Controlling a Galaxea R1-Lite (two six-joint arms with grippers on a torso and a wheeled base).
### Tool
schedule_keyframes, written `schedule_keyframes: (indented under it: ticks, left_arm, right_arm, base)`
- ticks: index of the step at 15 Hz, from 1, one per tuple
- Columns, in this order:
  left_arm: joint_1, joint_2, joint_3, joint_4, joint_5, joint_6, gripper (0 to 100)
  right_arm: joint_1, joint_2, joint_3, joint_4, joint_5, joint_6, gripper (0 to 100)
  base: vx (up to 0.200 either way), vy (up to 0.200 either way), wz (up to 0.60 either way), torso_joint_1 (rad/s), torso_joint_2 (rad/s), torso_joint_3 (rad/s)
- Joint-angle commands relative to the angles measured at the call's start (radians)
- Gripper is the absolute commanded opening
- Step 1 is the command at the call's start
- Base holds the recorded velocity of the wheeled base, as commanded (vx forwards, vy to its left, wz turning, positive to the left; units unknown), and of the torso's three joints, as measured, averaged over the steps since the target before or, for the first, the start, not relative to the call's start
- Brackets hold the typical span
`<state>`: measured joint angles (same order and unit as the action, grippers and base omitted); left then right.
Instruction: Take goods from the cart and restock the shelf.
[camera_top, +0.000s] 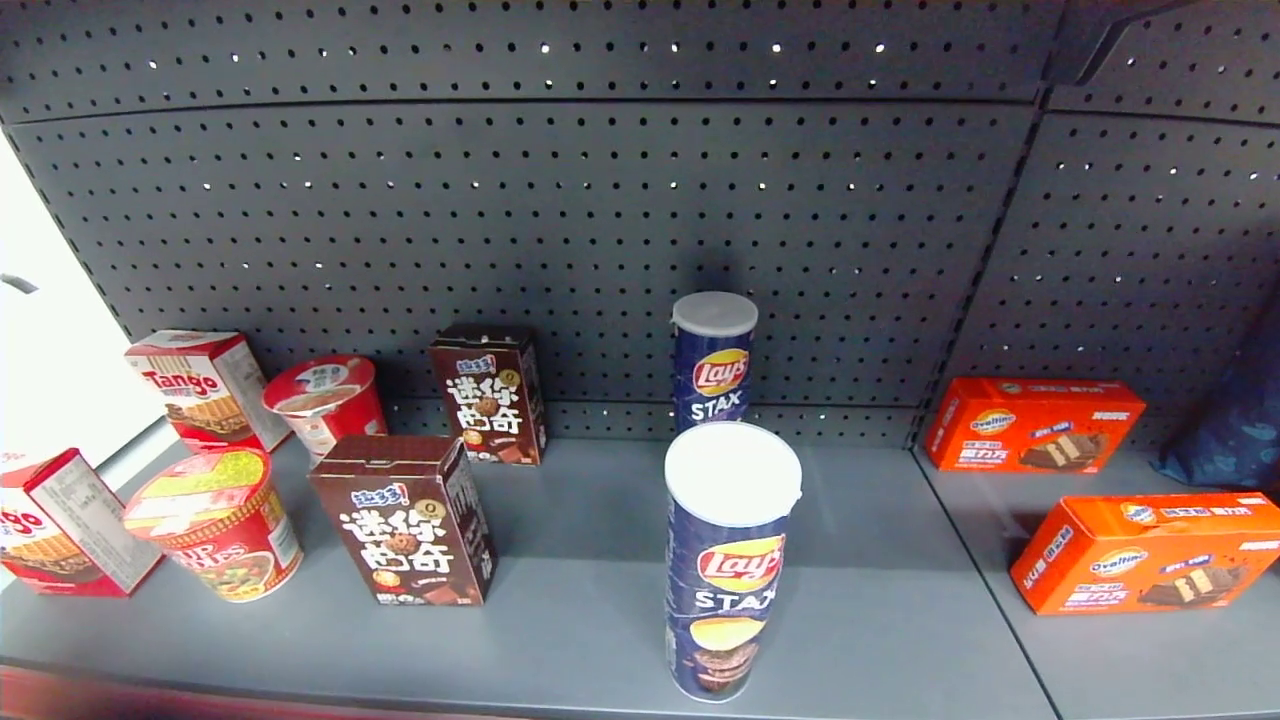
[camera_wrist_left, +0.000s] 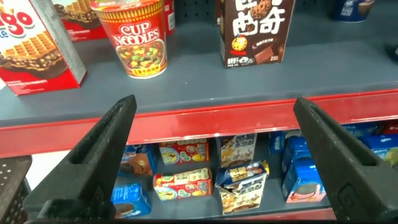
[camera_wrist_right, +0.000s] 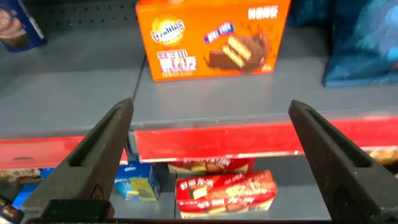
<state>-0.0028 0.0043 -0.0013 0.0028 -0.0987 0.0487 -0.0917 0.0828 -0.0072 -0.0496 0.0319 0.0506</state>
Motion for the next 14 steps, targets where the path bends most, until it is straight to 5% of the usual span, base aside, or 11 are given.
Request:
schedule_keyframes:
  ticks: [1,11,14]
  left_arm:
    - [0.000,0.002,0.000,0.000,0.001,0.000,100]
    - [0.000,0.002,0.000,0.000,-0.003,0.003,100]
    - [0.000,0.002,0.000,0.000,-0.001,0.000,100]
  right_arm:
    - [0.000,0.005,0.000,-0.001,0.000,0.000,100]
    - [0.000,0.005,0.000,0.000,0.003,0.006,100]
    - [0.000,0.005,0.007,-0.050,-0.086,-0.002,100]
  base:
    - [0.000,0.000,0.00,0.000,0.00,0.000]
    - [0.000,0.000,0.00,0.000,0.00,0.000]
    - [0.000,0.000,0.00,0.000,0.00,0.000]
